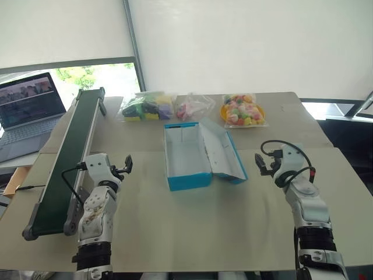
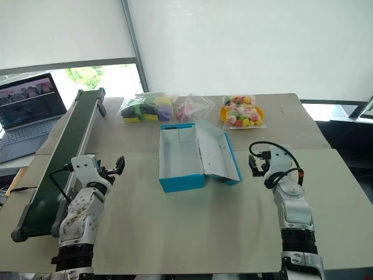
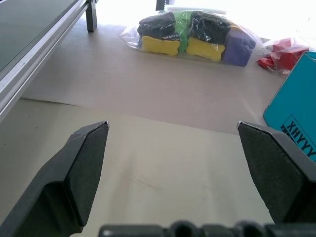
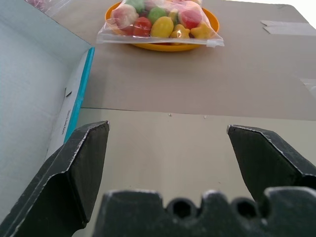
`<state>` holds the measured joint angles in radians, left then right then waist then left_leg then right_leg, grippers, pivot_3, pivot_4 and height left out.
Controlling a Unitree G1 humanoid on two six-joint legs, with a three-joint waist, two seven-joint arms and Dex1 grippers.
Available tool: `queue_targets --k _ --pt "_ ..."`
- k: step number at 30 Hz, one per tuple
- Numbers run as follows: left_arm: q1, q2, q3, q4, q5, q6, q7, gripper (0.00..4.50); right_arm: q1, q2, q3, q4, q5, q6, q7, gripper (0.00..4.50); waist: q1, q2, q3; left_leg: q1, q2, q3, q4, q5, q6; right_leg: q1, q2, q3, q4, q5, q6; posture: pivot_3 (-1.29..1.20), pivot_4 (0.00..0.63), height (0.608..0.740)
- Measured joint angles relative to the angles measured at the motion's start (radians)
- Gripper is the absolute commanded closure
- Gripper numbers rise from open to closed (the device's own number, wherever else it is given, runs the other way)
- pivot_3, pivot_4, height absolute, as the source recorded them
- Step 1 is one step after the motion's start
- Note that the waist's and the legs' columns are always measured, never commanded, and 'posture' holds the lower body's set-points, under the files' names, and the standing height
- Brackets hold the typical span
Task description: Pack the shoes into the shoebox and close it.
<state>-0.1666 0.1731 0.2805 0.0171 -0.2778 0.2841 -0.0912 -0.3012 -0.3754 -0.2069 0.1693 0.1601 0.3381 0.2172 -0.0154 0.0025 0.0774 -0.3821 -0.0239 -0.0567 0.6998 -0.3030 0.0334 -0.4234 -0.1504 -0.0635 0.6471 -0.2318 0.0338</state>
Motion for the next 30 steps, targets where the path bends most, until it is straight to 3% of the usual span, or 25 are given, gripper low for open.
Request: queue_targets --k 8,13,15,19,23,30 --pt "-0.029 0.028 -0.022 0.109 0.023 0.003 -0.018 0.02 -0.074 0.003 -0.007 -0.015 0.056 0.042 0.03 0.0 -0.004 -0.001 0.0 0.0 0.0 0.0 0.0 0.0 0.0 -0.001 0.0 0.0 -0.001 0.0 0.0 0.0 0.15 0.646" --pt "-0.044 0.048 -0.037 0.119 0.023 0.002 -0.066 0.02 -0.154 -0.11 0.04 -0.209 0.255 0.202 0.318 0.0 -0.004 -0.002 0.0 0.004 0.002 -0.002 -0.002 -0.003 0.005 0.001 0.003 -0.002 -0.001 0.0 0.0 0.0 0.15 0.646" --pt "-0.059 0.057 -0.037 0.136 0.023 0.0 -0.078 0.02 -0.137 -0.187 0.113 -0.285 0.318 0.279 0.473 0.0 0.002 -0.003 -0.001 0.006 0.002 -0.004 -0.004 -0.004 0.007 0.003 0.004 -0.003 -0.001 0.0 0.0 0.0 0.15 0.646" --pt "-0.077 0.062 -0.038 0.172 0.023 -0.002 -0.088 0.02 -0.084 -0.232 0.229 -0.322 0.367 0.347 0.645 0.0 0.003 -0.004 0.0 0.005 0.0 -0.004 -0.002 -0.004 0.006 0.002 0.002 -0.002 -0.002 0.0 0.0 0.0 0.15 0.646" --pt "-0.092 0.063 -0.043 0.178 0.025 -0.019 -0.094 0.02 -0.091 -0.223 0.234 -0.314 0.364 0.344 0.649 0.0 0.003 -0.005 0.0 0.005 -0.003 -0.006 -0.002 -0.003 0.005 0.002 -0.002 -0.001 -0.006 0.0 0.0 0.0 0.15 0.646" --pt "-0.051 0.052 -0.047 0.145 0.026 -0.019 -0.085 0.02 -0.118 -0.115 0.241 -0.292 0.278 0.314 0.506 0.0 0.004 -0.005 0.0 0.007 -0.003 -0.008 -0.005 0.0 -0.001 0.001 -0.003 -0.001 -0.006 0.0 0.0 0.0 0.15 0.646"
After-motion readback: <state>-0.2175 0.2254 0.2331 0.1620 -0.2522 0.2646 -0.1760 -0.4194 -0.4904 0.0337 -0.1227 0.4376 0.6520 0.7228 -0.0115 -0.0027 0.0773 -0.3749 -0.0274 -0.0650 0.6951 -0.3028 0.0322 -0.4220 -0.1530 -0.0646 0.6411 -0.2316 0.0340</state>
